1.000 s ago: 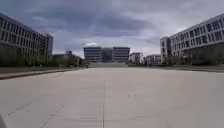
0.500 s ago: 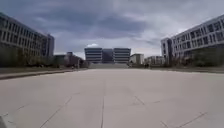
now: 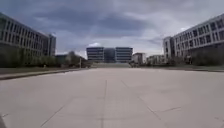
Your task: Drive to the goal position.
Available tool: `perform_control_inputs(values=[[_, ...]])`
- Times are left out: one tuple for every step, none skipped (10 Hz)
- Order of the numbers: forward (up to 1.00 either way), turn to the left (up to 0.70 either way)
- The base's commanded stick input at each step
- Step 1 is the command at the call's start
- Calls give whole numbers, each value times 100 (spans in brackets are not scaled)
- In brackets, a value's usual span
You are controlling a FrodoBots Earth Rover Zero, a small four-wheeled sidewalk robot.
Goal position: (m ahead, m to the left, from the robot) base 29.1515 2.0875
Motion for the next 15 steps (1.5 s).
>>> perform_control_inputs(values=[[70, 0], [70, 0], [70, 0], [70, 0], [70, 0], [70, 0], [70, 0], [70, 0], [70, 0], [70, 0], [70, 0], [70, 0], [70, 0], [70, 0], [70, 0]])
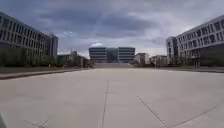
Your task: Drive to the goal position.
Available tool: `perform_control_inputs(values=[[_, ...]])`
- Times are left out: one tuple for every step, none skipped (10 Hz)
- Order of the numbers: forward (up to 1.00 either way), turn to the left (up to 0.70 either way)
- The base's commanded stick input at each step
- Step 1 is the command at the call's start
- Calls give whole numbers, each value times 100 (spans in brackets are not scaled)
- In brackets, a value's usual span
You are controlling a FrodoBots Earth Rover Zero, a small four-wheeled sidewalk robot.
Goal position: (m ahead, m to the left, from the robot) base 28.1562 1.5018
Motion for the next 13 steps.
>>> perform_control_inputs(values=[[70, 0], [70, 0], [70, 0], [70, 0], [70, 0], [70, 0], [70, 0], [70, 0], [70, 0], [70, 0], [70, 0], [70, 0], [70, 0]])
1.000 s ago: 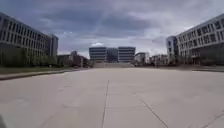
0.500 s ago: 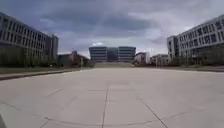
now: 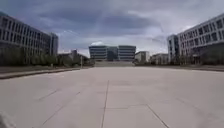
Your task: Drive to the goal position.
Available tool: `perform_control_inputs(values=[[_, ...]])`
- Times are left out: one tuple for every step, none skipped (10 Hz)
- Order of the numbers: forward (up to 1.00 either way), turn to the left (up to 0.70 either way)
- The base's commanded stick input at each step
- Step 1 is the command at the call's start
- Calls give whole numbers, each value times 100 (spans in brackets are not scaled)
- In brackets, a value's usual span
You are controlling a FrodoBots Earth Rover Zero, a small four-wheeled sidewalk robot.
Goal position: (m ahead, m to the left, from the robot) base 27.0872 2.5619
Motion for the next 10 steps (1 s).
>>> perform_control_inputs(values=[[70, 0], [70, 0], [70, 0], [70, 0], [70, 0], [70, 0], [70, 0], [70, 0], [70, 0], [70, 0]])
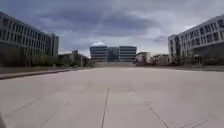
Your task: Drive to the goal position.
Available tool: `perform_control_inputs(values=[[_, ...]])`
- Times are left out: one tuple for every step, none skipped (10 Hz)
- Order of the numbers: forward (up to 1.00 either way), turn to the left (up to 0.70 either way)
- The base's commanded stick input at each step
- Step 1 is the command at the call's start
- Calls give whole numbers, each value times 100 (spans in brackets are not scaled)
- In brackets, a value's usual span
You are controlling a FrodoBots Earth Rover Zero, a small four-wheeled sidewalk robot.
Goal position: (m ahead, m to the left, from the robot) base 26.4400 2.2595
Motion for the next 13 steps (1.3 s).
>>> perform_control_inputs(values=[[70, 0], [70, 0], [70, 0], [70, 0], [70, 0], [70, 0], [70, 0], [70, 0], [70, 0], [70, 0], [70, 0], [70, 0], [70, 0]])
